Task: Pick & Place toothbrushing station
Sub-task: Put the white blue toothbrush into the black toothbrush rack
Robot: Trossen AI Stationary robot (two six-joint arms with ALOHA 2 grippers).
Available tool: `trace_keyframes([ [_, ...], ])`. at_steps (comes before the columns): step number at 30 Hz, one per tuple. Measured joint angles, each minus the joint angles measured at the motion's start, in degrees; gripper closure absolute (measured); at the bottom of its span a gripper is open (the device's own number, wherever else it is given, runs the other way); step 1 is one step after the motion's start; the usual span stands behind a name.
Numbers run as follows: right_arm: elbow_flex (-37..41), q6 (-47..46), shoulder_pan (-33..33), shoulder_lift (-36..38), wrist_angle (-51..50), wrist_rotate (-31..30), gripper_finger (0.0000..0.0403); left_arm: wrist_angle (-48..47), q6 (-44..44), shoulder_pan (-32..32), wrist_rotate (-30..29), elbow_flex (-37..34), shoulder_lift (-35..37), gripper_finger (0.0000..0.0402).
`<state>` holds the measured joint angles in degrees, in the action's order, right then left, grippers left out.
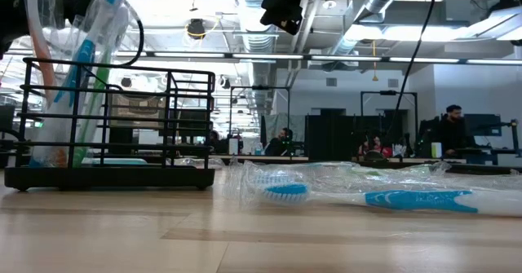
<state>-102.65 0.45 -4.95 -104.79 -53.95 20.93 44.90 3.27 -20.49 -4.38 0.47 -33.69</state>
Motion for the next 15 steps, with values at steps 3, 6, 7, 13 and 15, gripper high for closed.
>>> trace_keyframes([
  [3, 0.0, 0.01, -0.09, 0.0, 0.0, -0.03, 0.0287, 1.92, 0.0, 0.0, -3.99, 0.0, 0.0, 0.0276],
  [6, 0.0, 0.07, -0.46, 0.0, 0.0, -0.89, 0.0287, 2.28, 0.0, 0.0, -6.86, 0.45, 0.0, 0.0276],
  [7, 0.0, 0.13, -0.55, 0.0, 0.0, -1.43, 0.0287, 2.32, -0.02, 0.0, -7.46, 0.78, 0.0, 0.0276],
  [13, -0.02, 0.79, -2.42, -0.58, -0.04, -3.42, 0.0287, 2.41, -0.02, 2.3, -8.22, 2.73, -0.07, 0.0276],
  [15, 0.07, 1.67, -3.25, -0.7, -0.73, -3.49, 0.0287, 2.39, -0.02, 3.65, -8.22, 2.97, -0.38, 0.0276],
])
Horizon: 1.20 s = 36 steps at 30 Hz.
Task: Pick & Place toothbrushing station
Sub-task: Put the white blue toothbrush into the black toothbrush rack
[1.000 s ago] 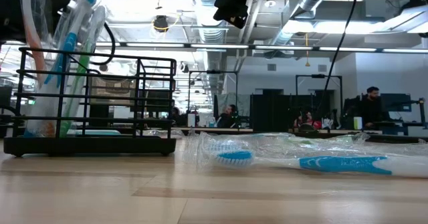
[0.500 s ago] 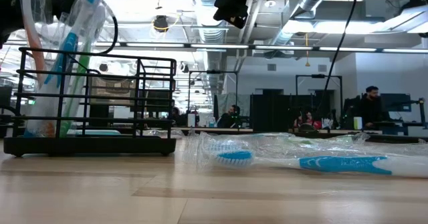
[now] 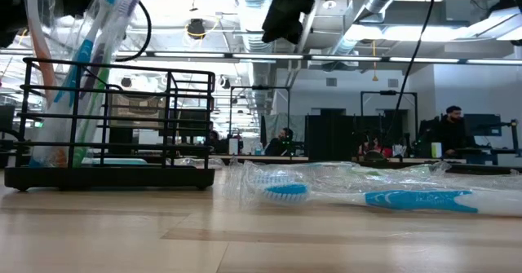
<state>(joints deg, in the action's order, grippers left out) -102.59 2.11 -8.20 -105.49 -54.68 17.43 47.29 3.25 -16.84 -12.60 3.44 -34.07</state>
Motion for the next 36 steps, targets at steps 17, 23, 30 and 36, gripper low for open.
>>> trace_keyframes([
  [17, -0.17, 5.06, -10.77, -6.39, -2.88, 0.24, 0.0287, -0.94, 2.14, 12.2, 1.49, 0.04, -2.13, 0.0276],
  [23, -0.19, 7.39, -15.2, -7.04, -4.79, 0.31, 0.0287, -0.89, 4.84, 16.93, 4.05, 0.07, -5.03, 0.0276],
  [30, 3.0, 8.69, -20.04, -7.3, -3.68, 0.28, 0.0287, -0.93, 7.47, 21.57, 8.07, 0.07, -7.07, 0.0276],
  [36, 6.78, 10.07, -24.0, -7.29, -2.97, 0.29, 0.0287, -0.96, 7.73, 25.64, 13.08, 0.63, -7.07, 0.0276],
])
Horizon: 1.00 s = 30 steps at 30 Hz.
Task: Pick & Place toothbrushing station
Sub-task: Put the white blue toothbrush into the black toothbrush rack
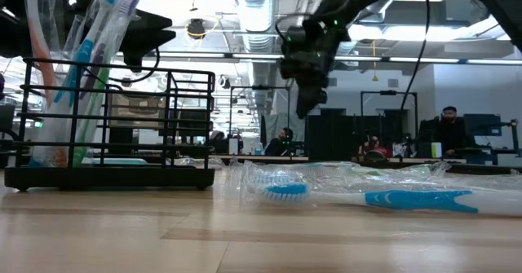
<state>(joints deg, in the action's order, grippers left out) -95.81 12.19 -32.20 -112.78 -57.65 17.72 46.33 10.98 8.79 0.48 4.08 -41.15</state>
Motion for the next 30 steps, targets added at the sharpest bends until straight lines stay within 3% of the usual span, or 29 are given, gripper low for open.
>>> trace_keyframes([
  [10, 4.66, 0.46, -4.85, -0.08, -0.1, -0.01, 0.0287, -0.04, 0.03, 4.16, 6.94, 2.58, -1.64, 0.0276],
  [30, 12.98, 1.93, -9.95, -0.08, 3.92, -6.5, 0.0287, 0.0, -1.66, 4.16, 9.04, 2.71, -1.62, 0.0276],
])
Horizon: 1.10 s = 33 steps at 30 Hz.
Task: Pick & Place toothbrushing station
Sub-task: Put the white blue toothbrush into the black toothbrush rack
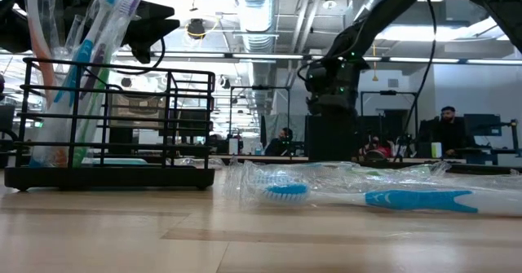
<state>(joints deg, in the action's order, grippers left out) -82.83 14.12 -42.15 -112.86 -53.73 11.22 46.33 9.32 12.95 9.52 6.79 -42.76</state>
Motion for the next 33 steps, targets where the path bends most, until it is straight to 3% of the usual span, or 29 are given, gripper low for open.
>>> trace_keyframes([
  [3, 1.4, -0.03, -0.36, 0.0, -0.35, -2.33, 0.0287, 0.0, 0.0, 0.0, 0.0, 0.0, 0.0, 0.0276],
  [33, 5.33, 0.91, -0.64, 0.0, -0.26, -4.06, 0.0287, -0.42, 0.0, 0.0, 0.02, 0.0, 0.0, 0.0276],
])
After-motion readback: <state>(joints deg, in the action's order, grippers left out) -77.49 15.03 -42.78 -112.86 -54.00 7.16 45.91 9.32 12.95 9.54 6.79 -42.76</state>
